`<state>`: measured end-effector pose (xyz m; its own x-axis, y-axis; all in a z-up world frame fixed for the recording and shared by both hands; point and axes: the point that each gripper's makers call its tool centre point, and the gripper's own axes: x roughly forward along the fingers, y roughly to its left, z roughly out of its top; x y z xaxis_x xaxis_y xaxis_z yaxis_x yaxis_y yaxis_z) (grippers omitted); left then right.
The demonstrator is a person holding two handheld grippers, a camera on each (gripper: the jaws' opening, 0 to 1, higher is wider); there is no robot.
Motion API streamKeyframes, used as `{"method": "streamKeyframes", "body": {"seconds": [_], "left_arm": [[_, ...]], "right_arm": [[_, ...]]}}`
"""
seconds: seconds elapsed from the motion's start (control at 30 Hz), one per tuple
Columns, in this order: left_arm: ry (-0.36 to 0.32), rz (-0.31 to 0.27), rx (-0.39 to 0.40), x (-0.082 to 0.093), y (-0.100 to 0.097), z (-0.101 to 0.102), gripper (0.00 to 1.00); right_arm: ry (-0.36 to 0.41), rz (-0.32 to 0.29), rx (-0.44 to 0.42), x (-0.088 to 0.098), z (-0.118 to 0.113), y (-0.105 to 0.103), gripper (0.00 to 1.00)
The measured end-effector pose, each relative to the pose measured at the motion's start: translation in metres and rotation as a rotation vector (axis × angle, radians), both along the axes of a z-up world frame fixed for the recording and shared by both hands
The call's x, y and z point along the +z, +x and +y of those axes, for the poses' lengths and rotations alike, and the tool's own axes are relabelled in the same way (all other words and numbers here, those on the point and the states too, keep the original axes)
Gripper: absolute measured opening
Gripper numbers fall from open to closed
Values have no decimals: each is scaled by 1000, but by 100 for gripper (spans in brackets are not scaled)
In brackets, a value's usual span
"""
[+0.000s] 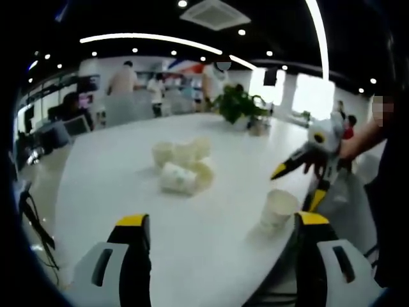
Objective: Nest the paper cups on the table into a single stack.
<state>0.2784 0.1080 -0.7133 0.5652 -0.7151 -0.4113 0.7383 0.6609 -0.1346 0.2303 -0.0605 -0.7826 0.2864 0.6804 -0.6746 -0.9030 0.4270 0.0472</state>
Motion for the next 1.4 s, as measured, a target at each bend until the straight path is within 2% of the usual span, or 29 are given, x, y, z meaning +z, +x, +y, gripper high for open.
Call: {"method": "streamKeyframes", "body": {"seconds": [0.5, 0.63, 0.83, 1.1, 1.4], "left_arm": [[12, -4, -28, 3, 11, 3, 93], [5, -1, -25, 2, 16, 3, 93], [5, -6, -35, 1, 20, -3, 94], [-1, 2, -34, 1, 28, -5, 93], [-2, 2, -44, 2, 35, -10, 93]], "right_arm": [[29, -44, -47, 22, -11, -7, 73], [62, -87, -97, 37, -15, -1, 72], [73, -128, -161, 48, -24, 10, 73], [111, -168, -321, 61, -47, 32, 81], [105, -174, -392, 59, -64, 36, 91]]}}
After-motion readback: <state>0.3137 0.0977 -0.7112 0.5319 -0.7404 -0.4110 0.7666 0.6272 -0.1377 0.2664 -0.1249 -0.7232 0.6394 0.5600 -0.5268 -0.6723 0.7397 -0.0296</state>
